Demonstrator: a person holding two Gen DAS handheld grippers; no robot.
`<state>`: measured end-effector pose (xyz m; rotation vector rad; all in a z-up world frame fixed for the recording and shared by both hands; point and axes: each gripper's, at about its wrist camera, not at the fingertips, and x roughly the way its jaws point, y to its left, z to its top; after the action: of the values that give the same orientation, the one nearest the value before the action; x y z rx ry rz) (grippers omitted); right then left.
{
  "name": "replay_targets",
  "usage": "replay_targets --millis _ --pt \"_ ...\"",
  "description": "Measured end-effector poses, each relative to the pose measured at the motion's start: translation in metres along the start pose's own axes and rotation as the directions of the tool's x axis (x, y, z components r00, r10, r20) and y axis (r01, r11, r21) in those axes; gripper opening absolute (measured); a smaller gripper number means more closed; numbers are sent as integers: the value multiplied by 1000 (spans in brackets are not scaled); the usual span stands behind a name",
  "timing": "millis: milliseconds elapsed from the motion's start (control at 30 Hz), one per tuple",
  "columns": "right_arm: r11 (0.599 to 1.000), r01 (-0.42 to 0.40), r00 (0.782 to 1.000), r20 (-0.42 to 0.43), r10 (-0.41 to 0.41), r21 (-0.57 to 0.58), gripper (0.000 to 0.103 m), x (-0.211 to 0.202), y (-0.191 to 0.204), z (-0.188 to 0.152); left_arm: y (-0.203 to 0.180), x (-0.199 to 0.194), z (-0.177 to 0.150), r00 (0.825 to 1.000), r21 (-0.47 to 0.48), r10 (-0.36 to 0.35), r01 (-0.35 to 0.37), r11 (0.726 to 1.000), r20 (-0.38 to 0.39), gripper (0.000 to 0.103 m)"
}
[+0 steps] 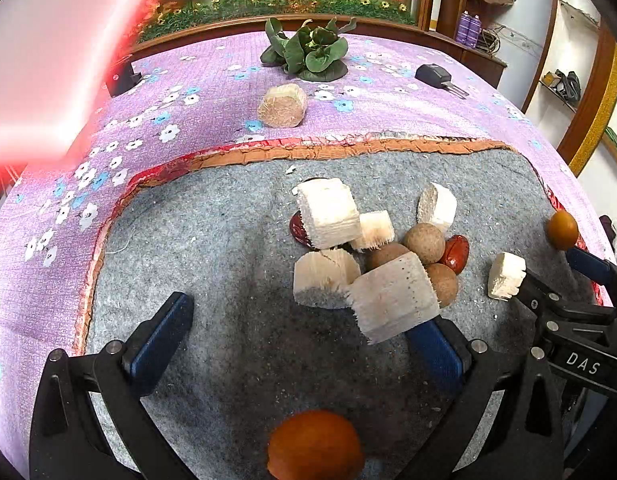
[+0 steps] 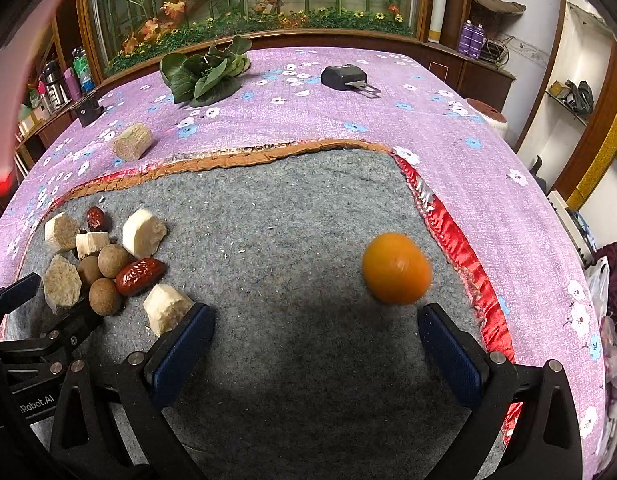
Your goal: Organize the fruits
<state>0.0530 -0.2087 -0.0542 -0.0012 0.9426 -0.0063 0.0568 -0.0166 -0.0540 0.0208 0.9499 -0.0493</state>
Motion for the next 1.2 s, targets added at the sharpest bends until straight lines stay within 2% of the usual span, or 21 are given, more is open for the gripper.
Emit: replay_targets --millis 1067,1200 --pt "1000 -1 1000 0 1 2 103 0 0 0 0 0 0 1000 -2 0 0 1000 0 103" --pt "997 -51 998 -38 48 -55 103 -3 -1 1 -3 -4 -1 1000 1 3 -3 1000 -11 103"
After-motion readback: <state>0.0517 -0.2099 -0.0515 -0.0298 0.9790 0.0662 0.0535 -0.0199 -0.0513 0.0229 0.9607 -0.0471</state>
